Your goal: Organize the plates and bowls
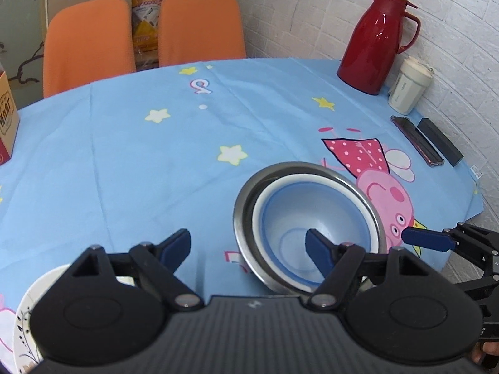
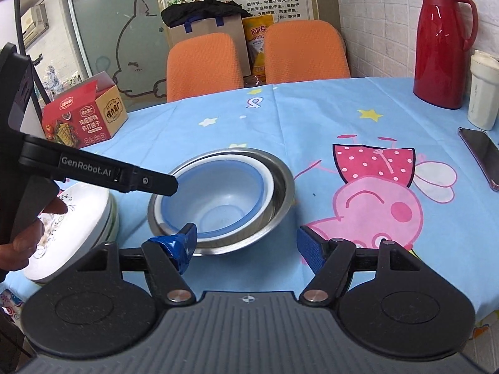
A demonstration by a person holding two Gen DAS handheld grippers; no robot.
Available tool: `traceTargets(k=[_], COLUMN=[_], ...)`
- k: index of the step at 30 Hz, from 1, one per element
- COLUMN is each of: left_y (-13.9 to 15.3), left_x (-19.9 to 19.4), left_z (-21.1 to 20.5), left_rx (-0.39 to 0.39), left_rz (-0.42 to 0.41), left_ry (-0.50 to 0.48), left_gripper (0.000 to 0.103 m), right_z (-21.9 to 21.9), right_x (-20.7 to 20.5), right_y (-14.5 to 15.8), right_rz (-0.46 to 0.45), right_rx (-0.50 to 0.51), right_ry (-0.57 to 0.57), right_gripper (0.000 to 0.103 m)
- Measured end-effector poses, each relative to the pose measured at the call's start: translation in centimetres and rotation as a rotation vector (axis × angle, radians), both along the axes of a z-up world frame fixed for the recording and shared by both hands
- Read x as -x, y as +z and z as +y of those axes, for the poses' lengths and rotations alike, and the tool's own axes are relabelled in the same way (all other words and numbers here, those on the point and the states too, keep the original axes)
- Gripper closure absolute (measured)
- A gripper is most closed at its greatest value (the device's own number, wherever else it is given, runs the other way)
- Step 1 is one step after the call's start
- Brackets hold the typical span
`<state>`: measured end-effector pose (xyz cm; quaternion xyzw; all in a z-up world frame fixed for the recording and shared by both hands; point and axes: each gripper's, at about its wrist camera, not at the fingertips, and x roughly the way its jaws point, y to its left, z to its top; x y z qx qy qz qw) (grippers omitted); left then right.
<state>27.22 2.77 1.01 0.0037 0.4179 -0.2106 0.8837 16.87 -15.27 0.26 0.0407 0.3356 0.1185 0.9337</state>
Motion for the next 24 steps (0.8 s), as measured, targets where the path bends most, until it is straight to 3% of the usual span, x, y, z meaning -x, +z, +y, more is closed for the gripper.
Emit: traceTargets(k=[19,24], left_y=[-3.3,-4.1], left_x=[-5.2,-5.8], left_z=[-3.5,-3.9], left_rx=[-0.071,-0.078], left_rz=[0.085,0.087], left_ry=[-0.044,-0.052], left_gripper=[0.028,0.028], right_z=[-0.4,0.5], right_x=[-6.9,-7.0], right_y=[-3.2,-3.5], right_rz=[0.096,0.053], right_rx=[-0.03,0.05], right_ry=[-0.022,-0.015], right_gripper=[0.044,0.041])
